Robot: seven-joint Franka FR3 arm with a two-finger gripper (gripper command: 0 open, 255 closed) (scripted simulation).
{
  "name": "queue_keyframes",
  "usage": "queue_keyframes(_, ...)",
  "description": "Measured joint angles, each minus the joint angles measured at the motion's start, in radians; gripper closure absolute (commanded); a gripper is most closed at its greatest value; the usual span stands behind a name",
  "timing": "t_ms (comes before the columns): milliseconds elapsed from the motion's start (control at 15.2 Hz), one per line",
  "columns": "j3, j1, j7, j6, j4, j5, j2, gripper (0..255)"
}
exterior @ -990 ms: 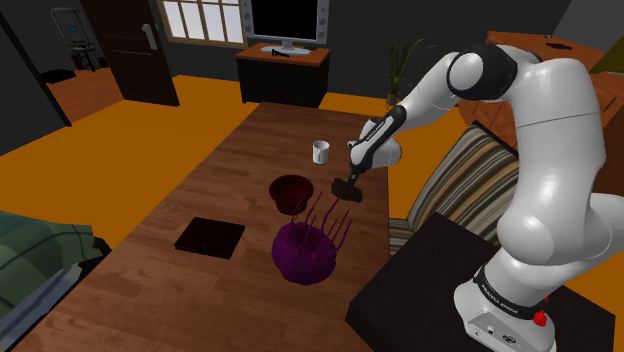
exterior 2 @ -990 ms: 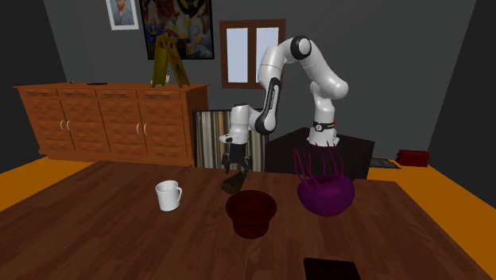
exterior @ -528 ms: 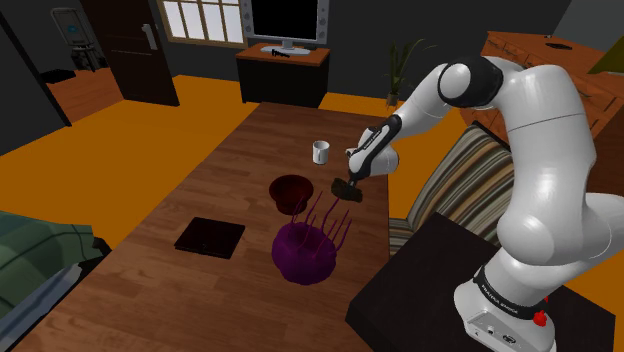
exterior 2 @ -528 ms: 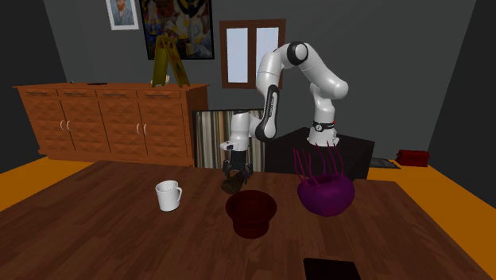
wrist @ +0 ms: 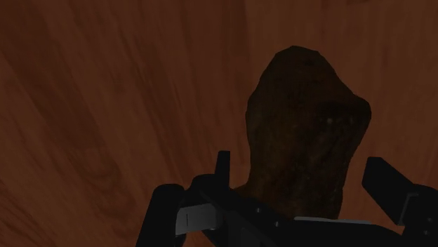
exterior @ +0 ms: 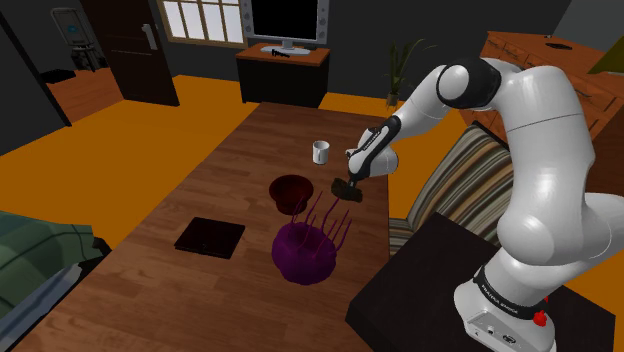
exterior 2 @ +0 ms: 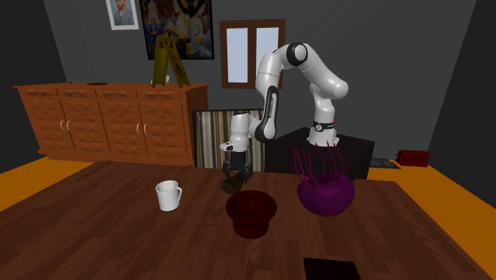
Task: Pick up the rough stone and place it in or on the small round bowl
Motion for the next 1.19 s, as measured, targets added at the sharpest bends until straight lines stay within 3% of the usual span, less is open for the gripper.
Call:
queue_keyframes(660,0.0,0.0,0.0,0.0,0.0,0.0,0.0,255)
queue_keyframes(1188,0.018,-0.014,0.004,-0.052,-0.046,0.009,-0.098,255)
